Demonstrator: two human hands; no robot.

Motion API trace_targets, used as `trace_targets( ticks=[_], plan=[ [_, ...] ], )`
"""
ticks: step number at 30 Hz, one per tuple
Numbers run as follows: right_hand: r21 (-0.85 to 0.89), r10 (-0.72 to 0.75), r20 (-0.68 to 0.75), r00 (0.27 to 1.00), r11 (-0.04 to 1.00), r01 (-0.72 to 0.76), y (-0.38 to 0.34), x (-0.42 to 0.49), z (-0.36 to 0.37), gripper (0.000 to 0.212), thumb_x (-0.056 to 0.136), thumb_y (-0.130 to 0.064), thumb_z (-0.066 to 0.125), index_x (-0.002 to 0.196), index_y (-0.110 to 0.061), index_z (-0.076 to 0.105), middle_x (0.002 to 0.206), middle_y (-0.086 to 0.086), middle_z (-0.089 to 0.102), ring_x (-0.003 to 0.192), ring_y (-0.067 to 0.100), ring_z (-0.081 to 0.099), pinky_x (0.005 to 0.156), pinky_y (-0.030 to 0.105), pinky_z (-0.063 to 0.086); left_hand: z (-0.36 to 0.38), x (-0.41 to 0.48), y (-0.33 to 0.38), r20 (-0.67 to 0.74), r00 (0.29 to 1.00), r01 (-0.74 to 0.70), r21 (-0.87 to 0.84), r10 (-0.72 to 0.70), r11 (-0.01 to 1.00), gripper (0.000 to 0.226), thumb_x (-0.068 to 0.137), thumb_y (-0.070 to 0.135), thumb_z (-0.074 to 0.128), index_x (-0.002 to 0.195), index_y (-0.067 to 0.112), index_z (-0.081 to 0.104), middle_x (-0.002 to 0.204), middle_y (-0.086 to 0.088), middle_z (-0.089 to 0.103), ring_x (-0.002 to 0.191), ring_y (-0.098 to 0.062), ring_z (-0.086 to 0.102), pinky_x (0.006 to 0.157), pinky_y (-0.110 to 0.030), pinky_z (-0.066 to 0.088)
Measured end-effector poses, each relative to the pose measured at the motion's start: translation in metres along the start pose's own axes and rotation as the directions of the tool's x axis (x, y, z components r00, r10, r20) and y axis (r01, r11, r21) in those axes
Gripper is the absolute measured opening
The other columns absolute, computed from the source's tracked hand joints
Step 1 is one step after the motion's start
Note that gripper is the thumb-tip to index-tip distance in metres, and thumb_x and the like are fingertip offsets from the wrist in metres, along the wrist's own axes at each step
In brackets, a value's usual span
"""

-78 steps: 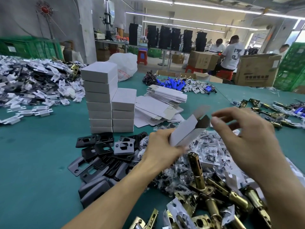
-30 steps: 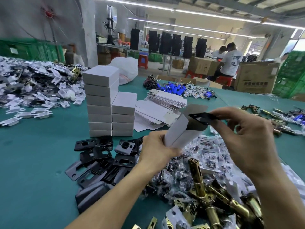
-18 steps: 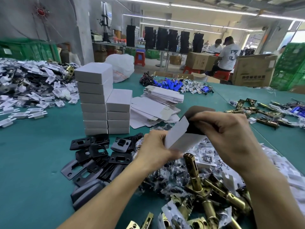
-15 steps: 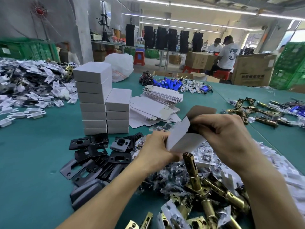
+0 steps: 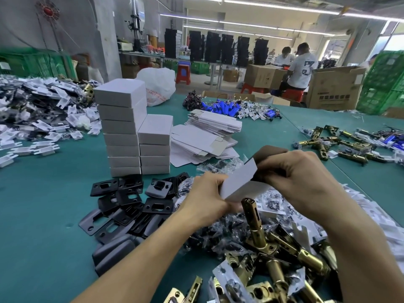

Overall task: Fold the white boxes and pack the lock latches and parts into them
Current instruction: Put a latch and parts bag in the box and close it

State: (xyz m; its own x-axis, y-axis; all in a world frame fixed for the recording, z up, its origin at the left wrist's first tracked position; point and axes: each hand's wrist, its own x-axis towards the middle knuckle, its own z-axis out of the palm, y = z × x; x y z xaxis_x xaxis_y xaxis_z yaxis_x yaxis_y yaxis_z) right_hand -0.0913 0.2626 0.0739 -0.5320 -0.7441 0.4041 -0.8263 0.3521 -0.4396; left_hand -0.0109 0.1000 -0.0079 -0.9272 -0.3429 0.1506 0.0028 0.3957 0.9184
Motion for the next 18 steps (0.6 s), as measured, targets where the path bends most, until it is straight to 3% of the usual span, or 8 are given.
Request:
trace_targets(
  ticks=[2,4,6,8,9,11,14,18],
  plan=[
    [-0.003,-0.002,-0.013,1.000,1.000,0.002,0.000,0.000,0.000,0.036,0.086,-0.003,0.068,0.082,-0.037,0.076,0.076,-0.035,0.066,0.082,-0.011,0.063,0.069,0.010,0.048,0.000,0.001,0.000,-0.011,1.000,0.011,0.006,-0.011,1.000,0.031,0.066,0.002,0.086,0.068,0.027,0.069,0.060,0.016,0.064,0.050,0.001,0.053,0.046,-0.015,0.040],
    [0.029,-0.009,-0.151,0.989,0.999,0.014,0.001,0.000,-0.001,0.031,0.086,-0.001,0.067,0.089,-0.029,0.079,0.074,-0.034,0.065,0.083,-0.014,0.061,0.070,0.005,0.045,0.000,0.000,-0.001,-0.045,0.999,0.020,-0.013,-0.020,1.000,0.030,0.067,0.002,0.085,0.068,0.027,0.069,0.060,0.013,0.063,0.047,-0.002,0.053,0.044,-0.017,0.042],
    [0.053,0.016,-0.340,0.940,0.999,0.002,0.003,0.000,-0.004,0.023,0.088,-0.006,0.067,0.095,-0.025,0.077,0.081,-0.027,0.065,0.080,-0.008,0.063,0.071,0.010,0.048,-0.001,-0.001,-0.001,-0.115,0.993,0.014,-0.053,-0.020,0.998,0.028,0.068,0.007,0.087,0.071,0.028,0.070,0.068,0.007,0.067,0.052,-0.008,0.060,0.045,-0.023,0.046],
    [0.056,0.081,-0.425,0.902,0.996,-0.063,0.008,-0.001,-0.008,0.017,0.089,-0.011,0.067,0.096,-0.024,0.075,0.080,-0.021,0.066,0.073,-0.003,0.064,0.069,0.018,0.050,-0.002,0.000,0.000,-0.206,0.978,0.006,-0.127,-0.032,0.992,0.024,0.069,0.013,0.090,0.082,0.025,0.074,0.081,0.000,0.072,0.074,-0.017,0.069,0.059,-0.034,0.059],
    [0.037,0.128,-0.391,0.912,0.992,-0.123,0.011,-0.001,-0.009,0.016,0.089,-0.012,0.067,0.096,-0.023,0.075,0.080,-0.019,0.066,0.072,-0.003,0.063,0.069,0.018,0.049,-0.002,0.000,0.000,-0.249,0.968,0.001,-0.173,-0.045,0.985,0.025,0.069,0.013,0.091,0.086,0.023,0.075,0.086,-0.001,0.073,0.084,-0.020,0.070,0.069,-0.038,0.062],
    [-0.055,0.265,-0.155,0.952,0.959,-0.276,0.018,-0.001,-0.007,0.014,0.090,-0.018,0.069,0.102,-0.022,0.074,0.085,-0.013,0.069,0.075,-0.003,0.060,0.069,0.017,0.047,-0.004,0.002,0.001,-0.309,0.948,-0.019,-0.272,-0.069,0.962,0.027,0.069,0.012,0.091,0.088,0.022,0.076,0.090,-0.002,0.075,0.091,-0.023,0.070,0.077,-0.042,0.062],
    [-0.283,0.477,0.198,0.856,0.864,-0.416,0.026,-0.003,0.007,0.036,0.087,-0.033,0.072,0.120,-0.020,0.067,0.108,0.000,0.068,0.081,0.008,0.059,0.077,0.026,0.048,-0.005,0.002,0.003,-0.342,0.937,-0.051,-0.333,-0.071,0.942,0.028,0.068,0.012,0.092,0.085,0.025,0.075,0.088,-0.001,0.076,0.090,-0.024,0.072,0.077,-0.042,0.063],
    [-0.301,0.555,0.263,0.789,0.824,-0.479,0.033,-0.002,0.023,0.055,0.083,-0.028,0.078,0.132,-0.013,0.058,0.111,0.003,0.061,0.071,0.002,0.053,0.062,0.020,0.041,-0.003,0.002,0.001,-0.335,0.938,-0.013,-0.278,-0.084,0.961,0.031,0.065,0.017,0.093,0.092,0.023,0.077,0.088,0.001,0.076,0.091,-0.024,0.071,0.083,-0.049,0.060]
  ],
)
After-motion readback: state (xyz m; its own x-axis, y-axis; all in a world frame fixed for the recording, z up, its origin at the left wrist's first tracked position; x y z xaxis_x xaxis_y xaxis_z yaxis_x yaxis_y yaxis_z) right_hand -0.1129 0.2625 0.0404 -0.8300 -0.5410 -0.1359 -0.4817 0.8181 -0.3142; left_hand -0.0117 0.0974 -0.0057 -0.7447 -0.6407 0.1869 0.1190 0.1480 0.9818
